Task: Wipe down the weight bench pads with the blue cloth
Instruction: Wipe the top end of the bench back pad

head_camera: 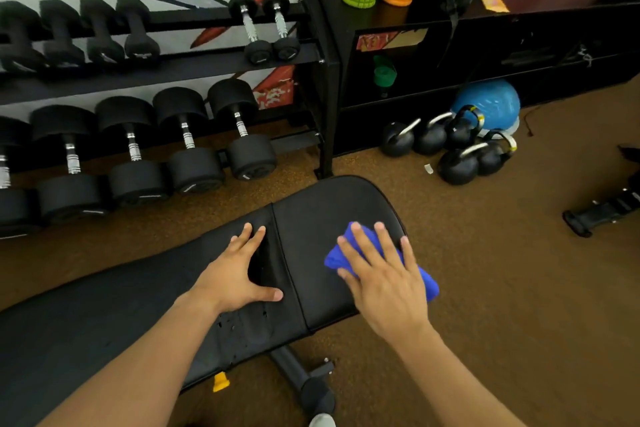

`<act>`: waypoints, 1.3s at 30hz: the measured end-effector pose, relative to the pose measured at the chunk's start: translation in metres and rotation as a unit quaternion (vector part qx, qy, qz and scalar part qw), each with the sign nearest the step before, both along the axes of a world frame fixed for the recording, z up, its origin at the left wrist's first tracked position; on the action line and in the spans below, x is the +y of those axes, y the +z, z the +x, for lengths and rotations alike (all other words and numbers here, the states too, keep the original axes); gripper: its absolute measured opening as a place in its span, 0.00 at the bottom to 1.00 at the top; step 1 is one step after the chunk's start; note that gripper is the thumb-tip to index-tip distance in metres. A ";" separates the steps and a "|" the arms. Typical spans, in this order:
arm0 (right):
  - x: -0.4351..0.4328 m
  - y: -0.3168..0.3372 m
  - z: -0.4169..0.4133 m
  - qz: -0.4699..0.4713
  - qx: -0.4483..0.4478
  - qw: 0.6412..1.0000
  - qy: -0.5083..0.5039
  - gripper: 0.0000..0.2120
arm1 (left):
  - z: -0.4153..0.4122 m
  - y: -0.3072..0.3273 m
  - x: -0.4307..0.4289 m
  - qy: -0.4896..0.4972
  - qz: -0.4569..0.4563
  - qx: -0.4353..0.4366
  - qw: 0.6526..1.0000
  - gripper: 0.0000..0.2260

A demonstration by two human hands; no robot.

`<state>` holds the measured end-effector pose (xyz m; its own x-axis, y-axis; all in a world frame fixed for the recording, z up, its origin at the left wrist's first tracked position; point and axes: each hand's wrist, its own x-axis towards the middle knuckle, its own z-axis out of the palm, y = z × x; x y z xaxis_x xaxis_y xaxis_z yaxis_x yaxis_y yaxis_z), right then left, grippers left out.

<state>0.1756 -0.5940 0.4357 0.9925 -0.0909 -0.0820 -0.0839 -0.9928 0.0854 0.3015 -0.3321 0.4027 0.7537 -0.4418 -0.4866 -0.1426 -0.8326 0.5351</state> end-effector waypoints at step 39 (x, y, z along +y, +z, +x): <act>0.121 -0.032 0.160 0.007 0.085 0.983 0.162 0.24 | -0.019 -0.030 0.085 0.053 0.049 0.012 0.997 0.55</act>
<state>0.3355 -0.4728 0.4033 0.9411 0.2305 -0.2474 0.2517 -0.9661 0.0570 0.2826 -0.2470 0.3727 0.7814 -0.3101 -0.5415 -0.0402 -0.8910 0.4522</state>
